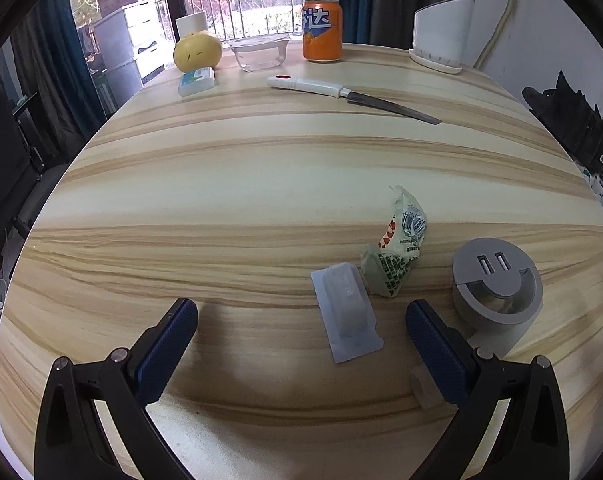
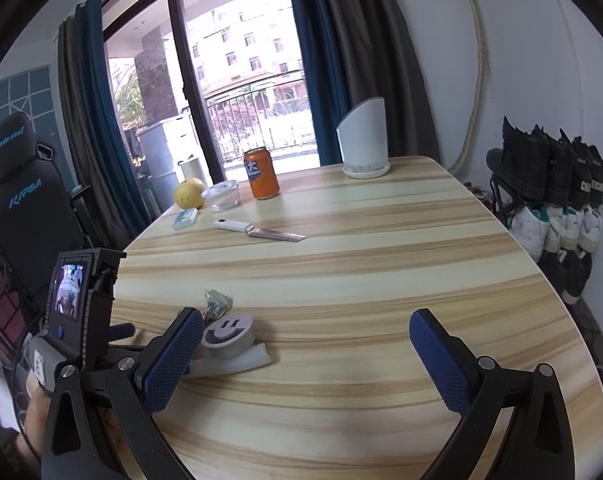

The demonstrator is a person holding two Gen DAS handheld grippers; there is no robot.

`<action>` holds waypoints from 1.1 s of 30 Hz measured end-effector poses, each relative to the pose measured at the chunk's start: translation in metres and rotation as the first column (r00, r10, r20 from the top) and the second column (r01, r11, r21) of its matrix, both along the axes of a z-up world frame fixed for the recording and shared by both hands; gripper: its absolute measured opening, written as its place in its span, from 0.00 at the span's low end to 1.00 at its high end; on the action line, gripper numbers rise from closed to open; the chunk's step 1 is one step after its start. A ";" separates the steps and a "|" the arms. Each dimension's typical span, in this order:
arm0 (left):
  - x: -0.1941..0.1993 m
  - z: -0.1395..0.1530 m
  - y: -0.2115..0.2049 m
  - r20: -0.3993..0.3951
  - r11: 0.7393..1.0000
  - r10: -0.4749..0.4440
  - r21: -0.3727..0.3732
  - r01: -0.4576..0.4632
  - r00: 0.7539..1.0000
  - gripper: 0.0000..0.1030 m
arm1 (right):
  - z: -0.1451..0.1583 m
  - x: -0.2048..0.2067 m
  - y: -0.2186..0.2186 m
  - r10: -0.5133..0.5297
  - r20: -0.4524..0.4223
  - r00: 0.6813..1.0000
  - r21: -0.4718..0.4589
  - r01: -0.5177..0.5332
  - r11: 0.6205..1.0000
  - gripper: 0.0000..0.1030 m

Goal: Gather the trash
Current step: 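Lower the left gripper onto the white paper piece and close on it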

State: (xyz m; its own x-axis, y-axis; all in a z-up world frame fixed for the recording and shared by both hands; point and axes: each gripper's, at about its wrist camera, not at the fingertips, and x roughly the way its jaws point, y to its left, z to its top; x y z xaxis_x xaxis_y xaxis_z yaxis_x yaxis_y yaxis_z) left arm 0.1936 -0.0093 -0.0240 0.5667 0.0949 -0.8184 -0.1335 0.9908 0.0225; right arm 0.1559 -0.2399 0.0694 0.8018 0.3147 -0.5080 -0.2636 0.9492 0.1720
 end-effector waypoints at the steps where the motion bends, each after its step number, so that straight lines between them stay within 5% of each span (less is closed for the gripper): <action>1: 0.000 0.000 0.001 0.003 1.000 0.002 -0.004 -0.002 1.000 0.97 | 0.000 0.000 0.000 0.000 -0.001 1.000 0.000 0.000 1.000 1.00; 6: -0.002 0.004 0.005 0.022 0.999 0.007 -0.036 -0.006 1.000 0.72 | -0.003 0.002 -0.002 -0.004 -0.010 1.000 0.002 0.004 1.000 1.00; 13: -0.004 0.008 0.005 0.037 0.999 -0.005 -0.043 0.007 0.999 0.20 | -0.004 0.001 -0.003 -0.010 -0.014 1.000 0.009 0.010 1.000 1.00; 16: -0.005 0.009 0.005 0.042 0.999 -0.007 -0.041 0.009 0.999 0.09 | -0.005 0.001 -0.004 -0.011 -0.018 1.000 0.011 0.012 1.000 1.00; 27: -0.023 0.029 0.018 0.125 0.998 -0.011 -0.063 0.019 0.992 0.08 | -0.008 0.005 0.000 -0.008 -0.036 0.999 -0.007 0.007 1.000 1.00; 33: -0.037 0.040 0.030 0.164 0.995 -0.016 -0.090 0.031 0.986 0.08 | -0.011 0.018 0.041 0.043 -0.083 0.996 -0.151 -0.055 0.987 1.00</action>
State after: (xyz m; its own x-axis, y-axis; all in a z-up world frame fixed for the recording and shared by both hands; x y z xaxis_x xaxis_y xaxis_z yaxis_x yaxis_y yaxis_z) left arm 0.1566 0.0202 0.0157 0.6947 0.0085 -0.7192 -0.1043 0.9906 -0.0890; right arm 0.1743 -0.1990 0.0579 0.7427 0.2664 -0.6144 -0.3017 0.9522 0.0481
